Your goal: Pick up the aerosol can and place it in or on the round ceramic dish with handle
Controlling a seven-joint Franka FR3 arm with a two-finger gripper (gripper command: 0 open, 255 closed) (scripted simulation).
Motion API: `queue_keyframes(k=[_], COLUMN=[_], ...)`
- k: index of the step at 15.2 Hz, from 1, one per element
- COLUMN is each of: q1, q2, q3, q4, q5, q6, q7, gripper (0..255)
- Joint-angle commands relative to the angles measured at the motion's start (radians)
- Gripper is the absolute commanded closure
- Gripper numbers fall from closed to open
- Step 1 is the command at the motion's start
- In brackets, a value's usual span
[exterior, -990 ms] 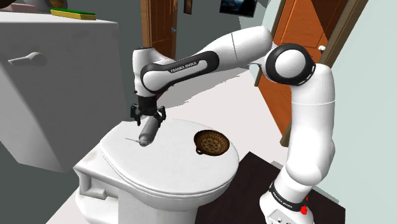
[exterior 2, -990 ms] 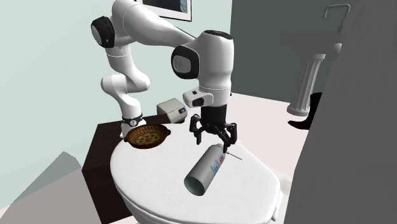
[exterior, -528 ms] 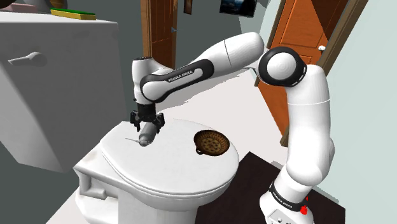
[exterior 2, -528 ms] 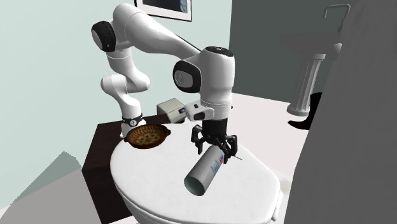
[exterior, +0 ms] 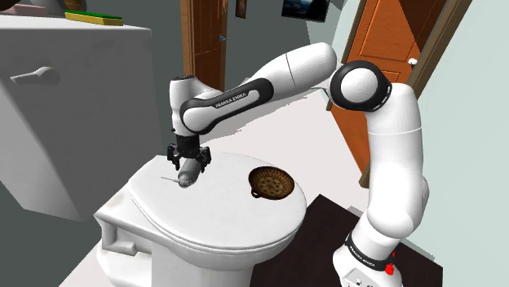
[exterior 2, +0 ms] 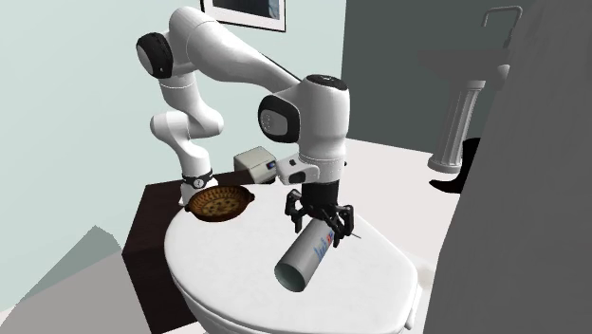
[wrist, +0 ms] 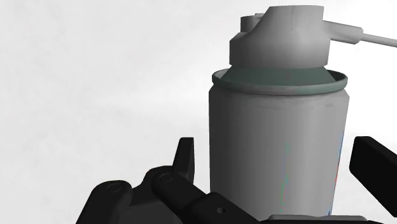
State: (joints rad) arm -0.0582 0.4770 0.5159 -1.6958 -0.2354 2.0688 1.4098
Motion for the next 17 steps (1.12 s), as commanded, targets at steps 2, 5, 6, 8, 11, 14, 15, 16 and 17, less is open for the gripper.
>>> queue_keyframes(k=[2, 5, 6, 8, 11, 14, 15, 16, 17], q1=[0.000, 0.000, 0.000, 0.000, -0.001, -0.004, -0.005, -0.006, -0.006], q2=[0.000, 0.000, 0.000, 0.000, -0.006, -0.023, -0.028, -0.033, -0.038], q3=[0.000, 0.000, 0.000, 0.000, 0.002, 0.008, 0.009, 0.011, 0.013], q4=[0.000, 0.000, 0.000, -0.001, 0.005, 0.023, 0.029, 0.035, 0.042], q5=[0.000, 0.000, 0.000, 0.000, 0.004, 0.014, 0.017, 0.020, 0.023], q6=[0.000, 0.000, 0.000, 0.000, -0.010, -0.043, -0.054, -0.065, -0.076], q7=[0.000, 0.000, 0.000, 0.000, -0.002, -0.008, -0.010, -0.012, -0.013], gripper=[255, 255, 255, 255, 255, 255, 255, 255, 255])
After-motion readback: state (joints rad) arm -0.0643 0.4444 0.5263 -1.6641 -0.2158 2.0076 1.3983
